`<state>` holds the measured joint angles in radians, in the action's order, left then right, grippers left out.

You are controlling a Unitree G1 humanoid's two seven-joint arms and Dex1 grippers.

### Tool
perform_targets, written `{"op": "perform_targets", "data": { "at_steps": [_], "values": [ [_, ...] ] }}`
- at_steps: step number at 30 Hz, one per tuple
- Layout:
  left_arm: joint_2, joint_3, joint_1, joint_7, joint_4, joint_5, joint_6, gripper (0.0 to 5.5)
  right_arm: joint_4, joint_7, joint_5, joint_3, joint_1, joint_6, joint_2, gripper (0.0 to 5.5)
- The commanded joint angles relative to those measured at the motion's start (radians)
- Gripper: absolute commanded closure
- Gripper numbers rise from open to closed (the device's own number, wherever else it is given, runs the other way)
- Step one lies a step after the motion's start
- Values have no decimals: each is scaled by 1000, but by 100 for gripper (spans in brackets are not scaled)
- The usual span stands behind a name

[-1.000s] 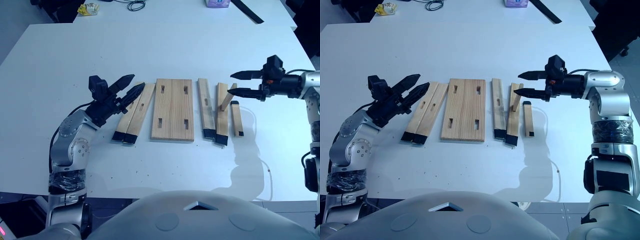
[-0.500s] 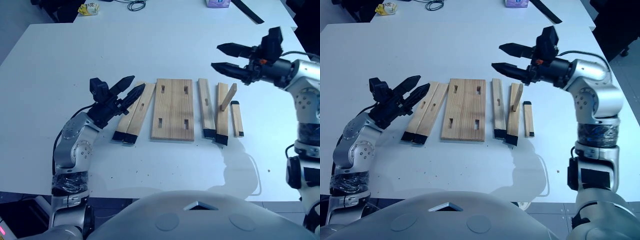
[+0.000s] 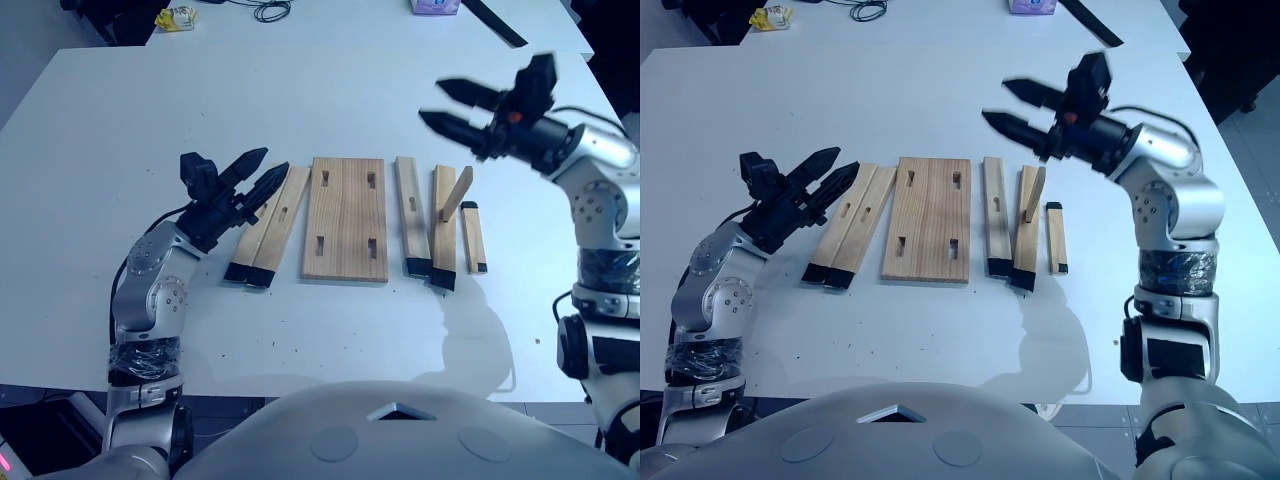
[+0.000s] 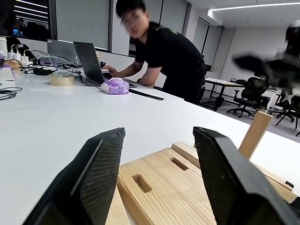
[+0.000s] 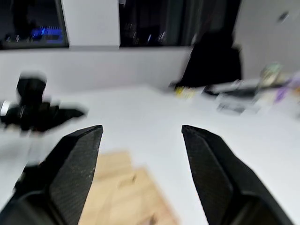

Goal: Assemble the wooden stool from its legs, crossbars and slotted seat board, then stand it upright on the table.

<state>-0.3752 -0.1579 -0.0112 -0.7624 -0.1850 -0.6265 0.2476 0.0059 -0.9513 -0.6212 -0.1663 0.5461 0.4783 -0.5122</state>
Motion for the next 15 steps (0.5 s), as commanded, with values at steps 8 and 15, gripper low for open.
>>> {"op": "perform_targets", "data": {
  "at_steps": [8, 15],
  "values": [
    [12, 1, -17, 10, 12, 8, -2, 281, 197, -10, 324, 242, -178, -155, -70, 239],
    [0, -12, -21, 2, 21, 4, 3, 281, 182, 6, 263, 206, -152, -171, -27, 239]
  ]
}}
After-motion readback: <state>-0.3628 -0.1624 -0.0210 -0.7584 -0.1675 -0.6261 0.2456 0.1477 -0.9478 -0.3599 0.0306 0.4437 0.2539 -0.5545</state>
